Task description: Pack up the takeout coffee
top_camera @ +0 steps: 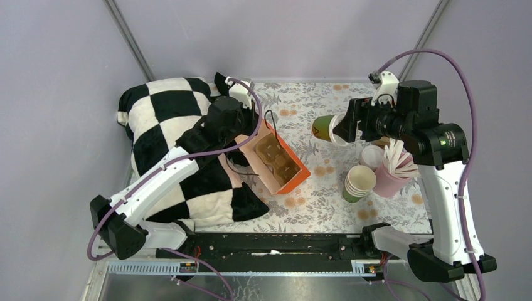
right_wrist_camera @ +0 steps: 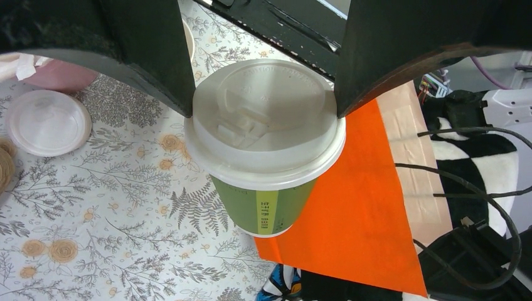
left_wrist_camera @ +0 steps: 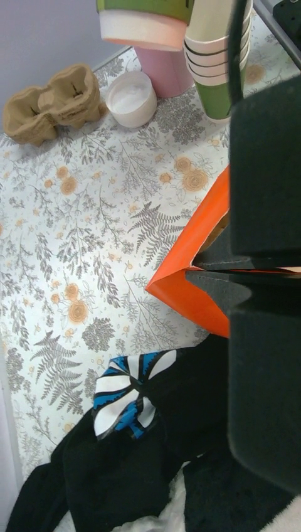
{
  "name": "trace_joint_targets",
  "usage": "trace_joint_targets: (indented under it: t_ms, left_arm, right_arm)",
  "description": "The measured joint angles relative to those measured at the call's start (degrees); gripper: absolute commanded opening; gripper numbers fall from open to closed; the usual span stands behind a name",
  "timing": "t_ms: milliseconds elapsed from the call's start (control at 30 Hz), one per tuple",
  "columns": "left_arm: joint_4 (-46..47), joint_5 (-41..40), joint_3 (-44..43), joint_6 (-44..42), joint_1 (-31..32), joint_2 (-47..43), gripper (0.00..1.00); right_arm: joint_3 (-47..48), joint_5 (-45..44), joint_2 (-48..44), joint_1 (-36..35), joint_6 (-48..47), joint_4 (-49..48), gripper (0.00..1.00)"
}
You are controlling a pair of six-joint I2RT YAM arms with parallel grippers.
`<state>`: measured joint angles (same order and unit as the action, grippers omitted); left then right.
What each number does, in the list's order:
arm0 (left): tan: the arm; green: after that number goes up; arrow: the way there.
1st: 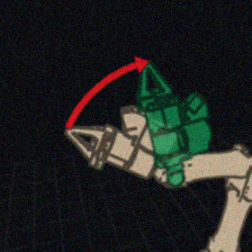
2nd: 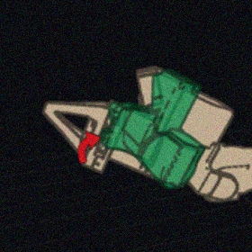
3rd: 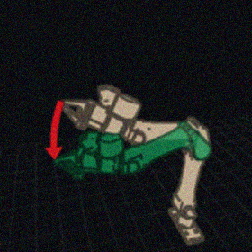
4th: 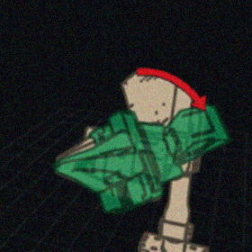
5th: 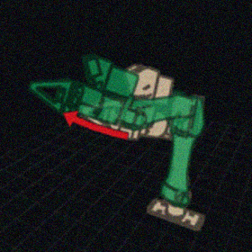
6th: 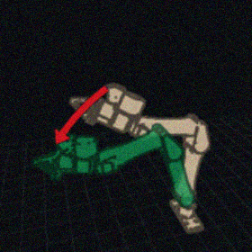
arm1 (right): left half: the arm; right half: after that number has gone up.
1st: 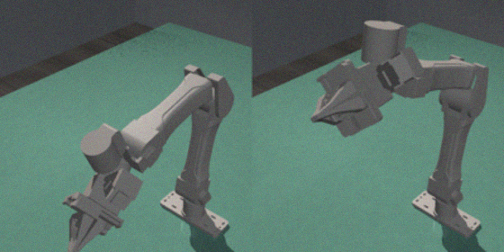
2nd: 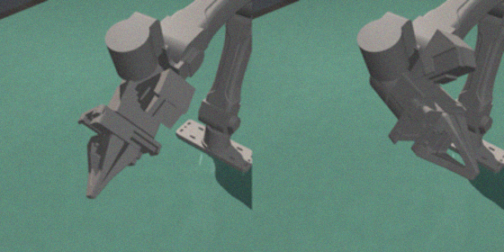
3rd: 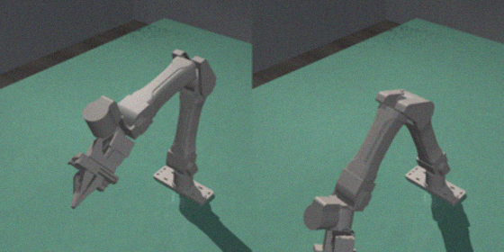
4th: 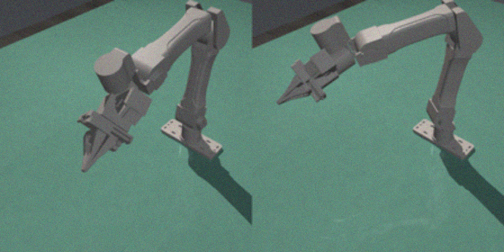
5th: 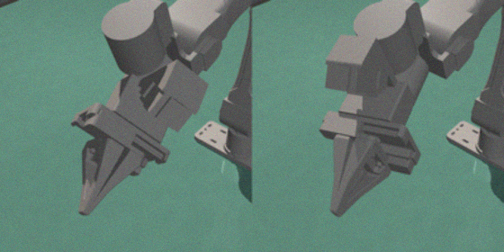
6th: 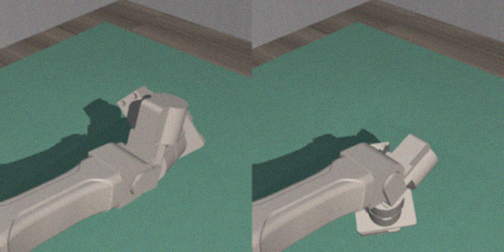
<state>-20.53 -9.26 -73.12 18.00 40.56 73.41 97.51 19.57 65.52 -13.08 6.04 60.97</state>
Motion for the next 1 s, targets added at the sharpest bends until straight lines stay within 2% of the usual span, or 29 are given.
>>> trace_joint_targets:
  t_ms: [233,500,667,1000]
  left_arm:
    - [2.5,-0.8,-1.2,0.1,0.1,0.7,0.00]
    - [-0.9,-6.6,-17.4,8.5,0.1,13.7,0.00]
    - [-4.0,-6.9,-22.7,16.0,0.1,19.8,0.00]
    - [-12.7,-7.2,-39.9,27.4,0.0,31.6,0.00]
  right_arm:
    - [-0.4,-1.1,0.0,-0.9,-0.4,0.0,0.58]
    - [1.4,-10.3,2.0,-0.9,-0.2,1.9,0.59]
    - [3.9,-15.0,3.4,-0.9,-0.1,3.2,0.59]
    - [4.6,-17.2,4.3,-0.9,-0.2,4.0,0.59]
